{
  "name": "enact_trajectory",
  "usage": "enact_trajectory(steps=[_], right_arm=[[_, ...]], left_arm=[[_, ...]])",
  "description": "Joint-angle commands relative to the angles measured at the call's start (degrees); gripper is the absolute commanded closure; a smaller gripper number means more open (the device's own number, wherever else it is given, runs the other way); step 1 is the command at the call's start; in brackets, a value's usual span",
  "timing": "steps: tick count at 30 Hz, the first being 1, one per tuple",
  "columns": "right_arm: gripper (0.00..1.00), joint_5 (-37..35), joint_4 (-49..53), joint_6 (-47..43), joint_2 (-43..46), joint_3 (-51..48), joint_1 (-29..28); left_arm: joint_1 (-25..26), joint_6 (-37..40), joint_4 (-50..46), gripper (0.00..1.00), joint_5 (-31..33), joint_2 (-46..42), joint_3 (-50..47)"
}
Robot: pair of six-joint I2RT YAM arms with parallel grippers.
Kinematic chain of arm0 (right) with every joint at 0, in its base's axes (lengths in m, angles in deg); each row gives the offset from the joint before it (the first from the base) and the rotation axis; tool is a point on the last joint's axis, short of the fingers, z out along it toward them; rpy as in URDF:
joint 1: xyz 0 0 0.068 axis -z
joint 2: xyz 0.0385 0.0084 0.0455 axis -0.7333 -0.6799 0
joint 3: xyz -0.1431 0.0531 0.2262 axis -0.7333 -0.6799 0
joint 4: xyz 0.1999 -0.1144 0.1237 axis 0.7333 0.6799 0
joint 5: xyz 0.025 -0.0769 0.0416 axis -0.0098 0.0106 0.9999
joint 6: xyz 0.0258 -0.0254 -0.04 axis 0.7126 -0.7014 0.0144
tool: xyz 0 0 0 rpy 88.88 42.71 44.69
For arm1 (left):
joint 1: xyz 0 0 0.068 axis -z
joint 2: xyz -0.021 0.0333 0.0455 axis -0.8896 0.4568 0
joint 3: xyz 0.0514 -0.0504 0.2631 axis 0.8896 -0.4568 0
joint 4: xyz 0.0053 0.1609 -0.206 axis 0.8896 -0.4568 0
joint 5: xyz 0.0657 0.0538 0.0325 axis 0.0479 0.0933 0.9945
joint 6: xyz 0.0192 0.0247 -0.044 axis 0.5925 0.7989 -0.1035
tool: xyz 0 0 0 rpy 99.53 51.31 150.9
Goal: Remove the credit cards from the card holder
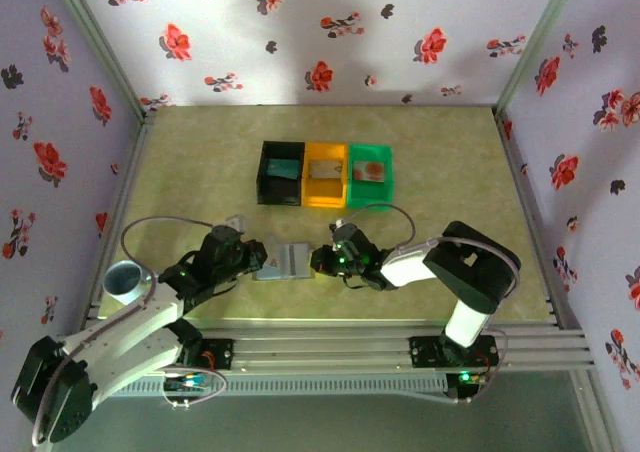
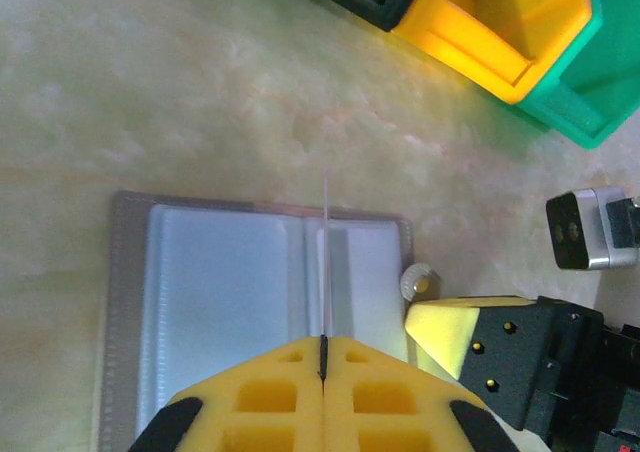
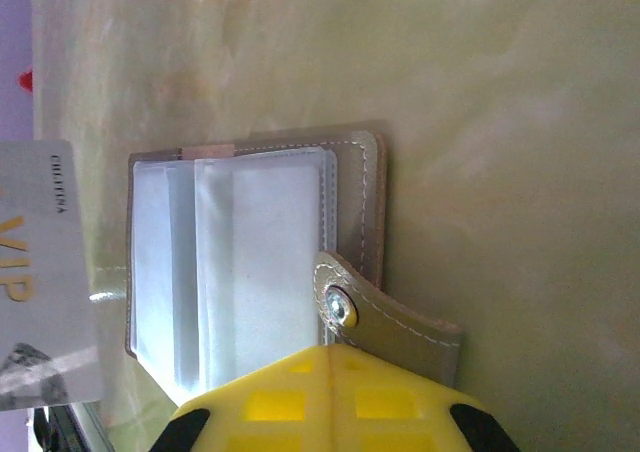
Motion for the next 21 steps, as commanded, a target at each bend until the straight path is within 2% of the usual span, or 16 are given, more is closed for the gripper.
enact_trajectory(steps=[1, 10, 15, 17, 21], right_arm=[[0.87, 0.56, 5.19, -1.72, 2.12, -0.38, 0.39], [0.76, 1.26, 6.98, -1.94, 4.56, 0.68, 0.17], [0.61, 0.96, 10.97, -5.68, 9.89, 1.48, 0.15], [0.52, 1.01, 12.08, -7.51, 12.89, 1.48, 0.16], [0.38, 3.95, 12.85, -11.3, 16.44, 2.0, 0.35]], left_arm=[[-1.45, 3.59, -5.21, 1.0, 2.18, -2.54, 2.39], [-3.3, 4.46, -7.77, 1.0, 1.38, -6.04, 2.34], [-3.43, 5.5, -3.48, 1.0, -3.48, -7.62, 0.32], [-3.48, 5.79, -0.87, 1.0, -6.02, -9.29, -1.01], [-3.57, 5.48, 3.04, 1.0, -9.14, -11.92, -2.79]])
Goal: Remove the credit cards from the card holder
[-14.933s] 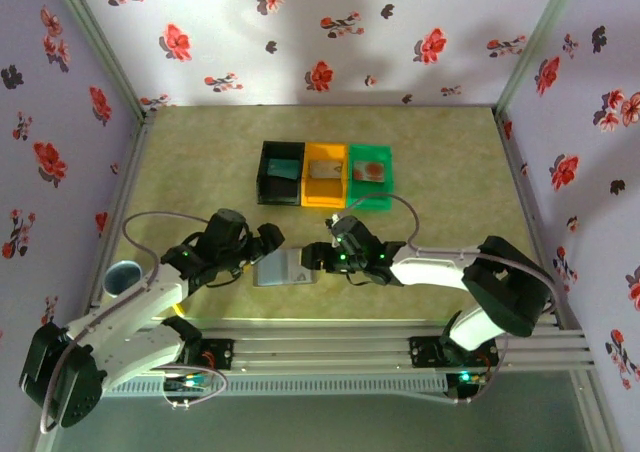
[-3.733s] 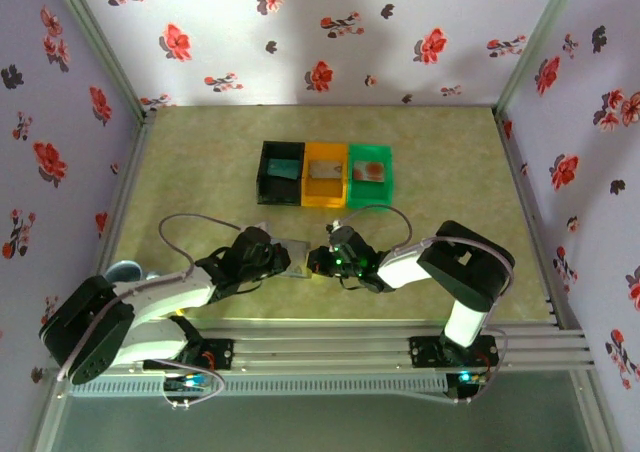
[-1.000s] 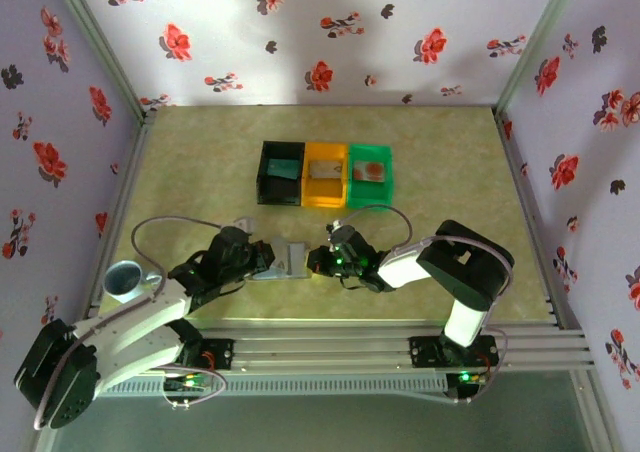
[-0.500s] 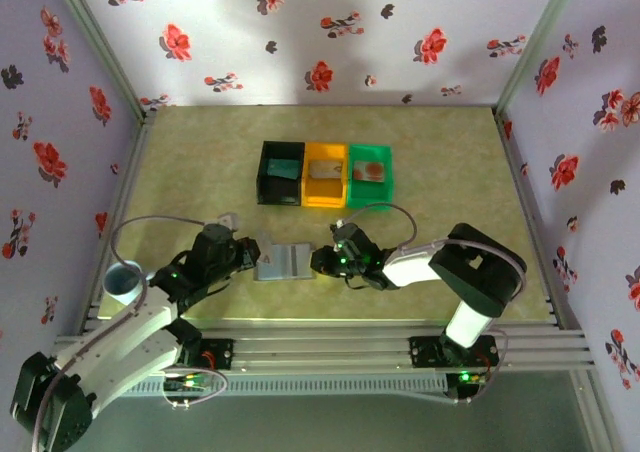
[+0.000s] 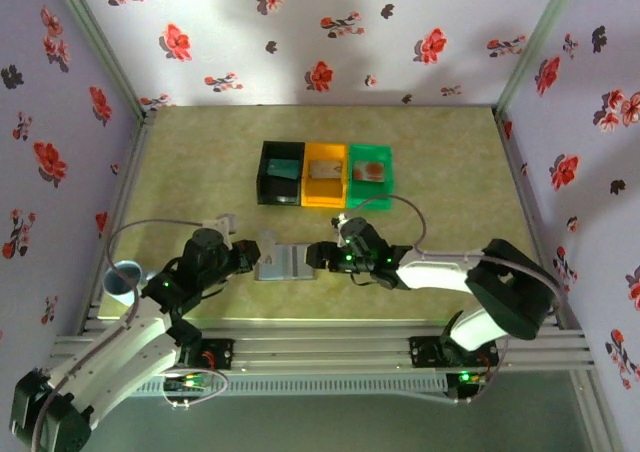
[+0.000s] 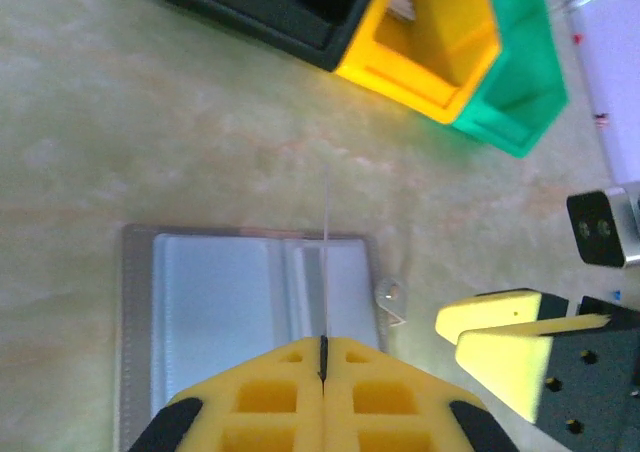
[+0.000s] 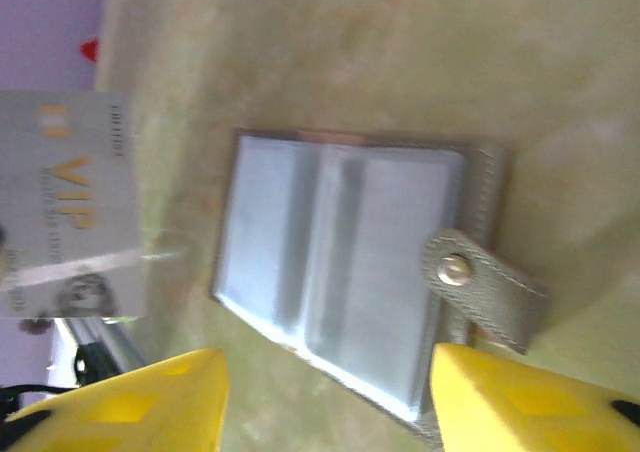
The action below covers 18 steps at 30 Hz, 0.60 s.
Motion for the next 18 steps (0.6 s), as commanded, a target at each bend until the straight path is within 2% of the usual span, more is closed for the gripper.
enact_trajectory(steps=[1, 6, 13, 18], right_arm=[[0.35, 2.61, 1.14, -5.11, 2.95, 1.19, 0.31], [0.25, 7.86, -9.58, -5.22, 4.52, -2.44, 0.48], [0.24, 11.1, -26.46, -2.13, 3.42, -7.91, 0.59], [0.24, 11.6, -31.05, -1.74, 3.27, -9.15, 0.63]], left_arm=[[-0.51, 1.18, 5.97, 1.0, -4.82, -1.86, -1.72], [-0.52, -0.53, 11.54, 1.0, -9.68, -1.88, -3.48], [-0.46, -4.43, 20.09, 1.0, -14.97, -1.79, -6.4], [-0.42, -7.07, 25.61, 1.0, -17.16, -1.27, -8.14]])
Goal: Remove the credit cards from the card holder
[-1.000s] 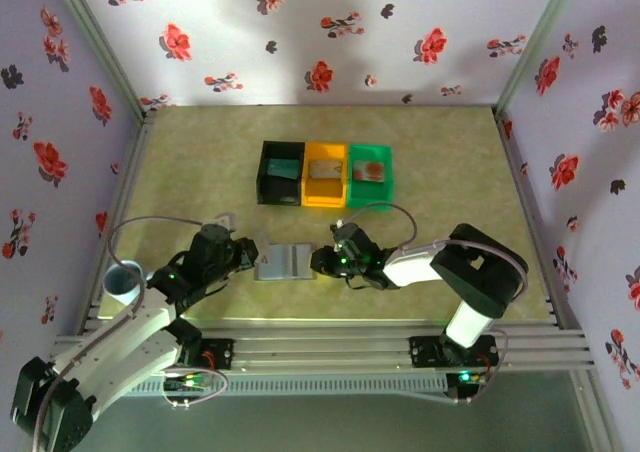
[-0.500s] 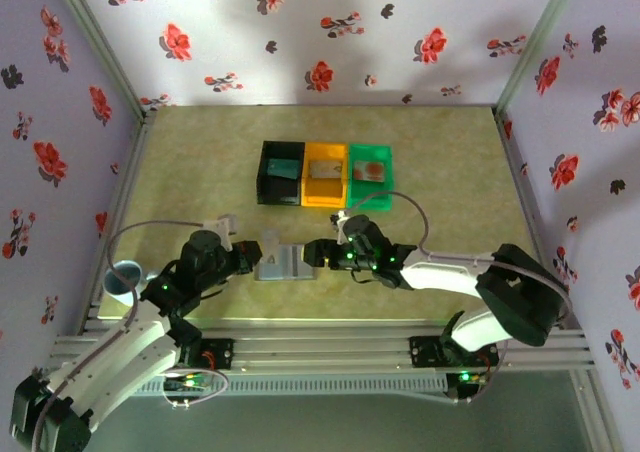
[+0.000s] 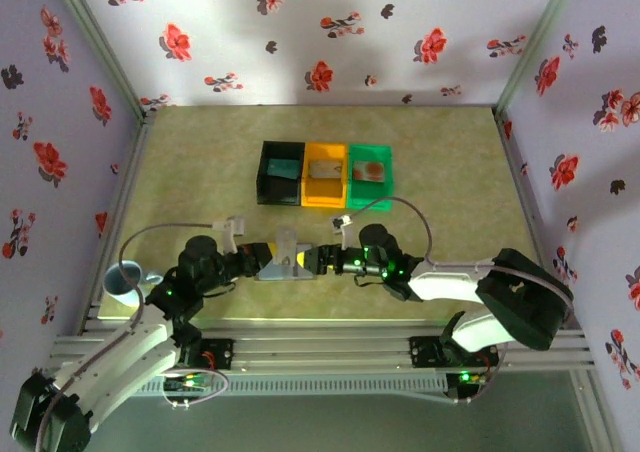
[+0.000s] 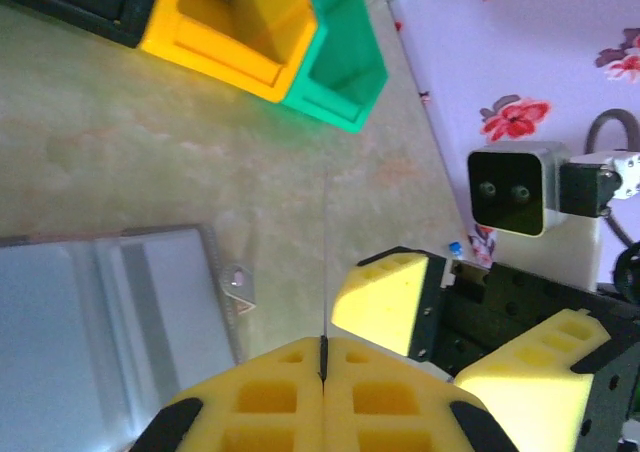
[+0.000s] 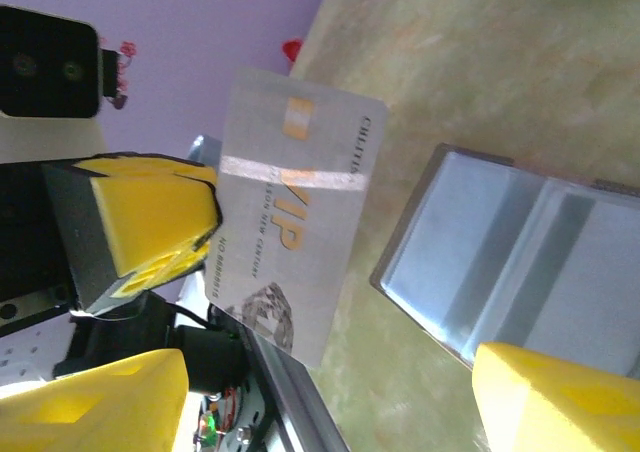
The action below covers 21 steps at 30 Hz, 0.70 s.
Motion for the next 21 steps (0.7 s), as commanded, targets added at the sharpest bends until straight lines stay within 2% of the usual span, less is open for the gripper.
enact_trajectory(steps=[1, 15, 21], right_arm=[[0.24, 1.48, -7.74, 0.77, -0.29, -0.72, 0.34], [0.28, 2.19, -14.92, 2.93, -2.93, -0.9, 0.39], [0.44, 3.05, -19.12, 4.39, -3.7, -1.17, 0.36]], left_arm=[[-0.23, -2.83, 7.66, 1.0, -3.25, 0.26, -1.35], [2.3, -5.38, 15.81, 1.0, -4.73, 3.88, -2.29], [3.0, -5.66, 17.46, 1.0, -4.71, 5.23, -2.38]])
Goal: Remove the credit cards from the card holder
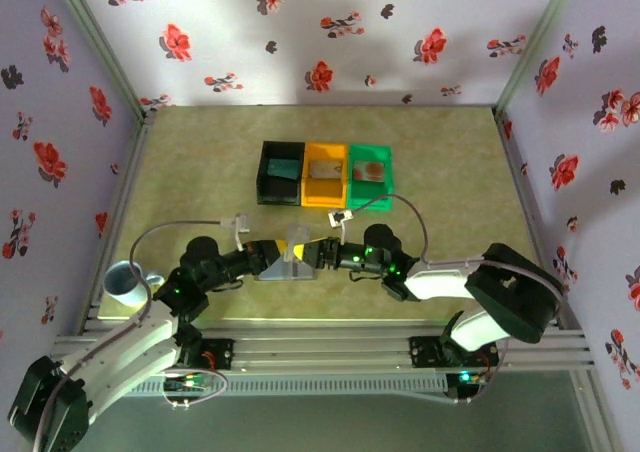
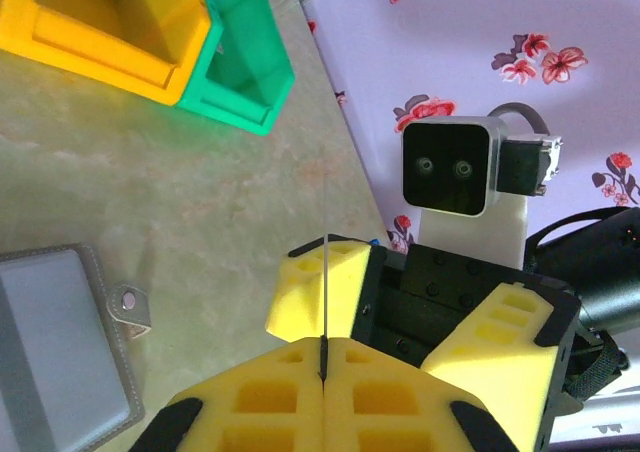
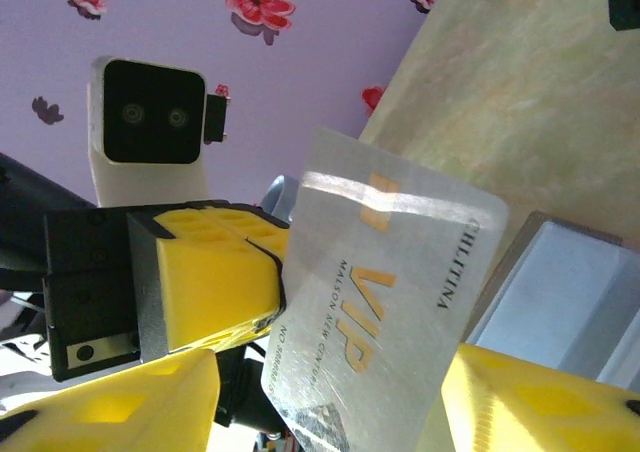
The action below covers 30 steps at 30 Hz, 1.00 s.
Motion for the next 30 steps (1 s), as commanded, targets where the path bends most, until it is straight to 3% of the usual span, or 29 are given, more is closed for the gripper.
enact_trajectory(steps=[1, 13, 18, 21, 26, 30], right_arm=[[0.47, 1.24, -4.91, 0.81, -0.29, -0.76, 0.29], [0.79, 0.97, -3.57, 0.27, 1.75, -0.73, 0.37], [1.0, 1.13, -1.49, -0.17, 2.25, -0.32, 0.29], [1.0, 1.18, 0.23, -0.74, 2.76, -0.19, 0.32], [1.0, 4.7, 10.65, -5.23, 5.71, 1.33, 1.73], [1.0, 9.31, 19.71, -9.91, 9.57, 2.3, 3.6]], left_arm=[[0.53, -0.78, 3.51, 1.0, -0.69, 0.45, -0.98], [0.95, -0.6, 4.57, 1.0, -0.38, 2.44, -0.72], [0.94, -0.36, 4.46, 1.0, -0.36, 2.78, -0.42], [0.96, 0.62, 2.37, 0.99, -0.35, 2.39, 0.41], [0.68, 7.72, -13.33, 0.58, -0.49, -1.64, 6.86], [-0.66, 16.48, -29.65, 0.38, -1.16, -4.07, 14.27]])
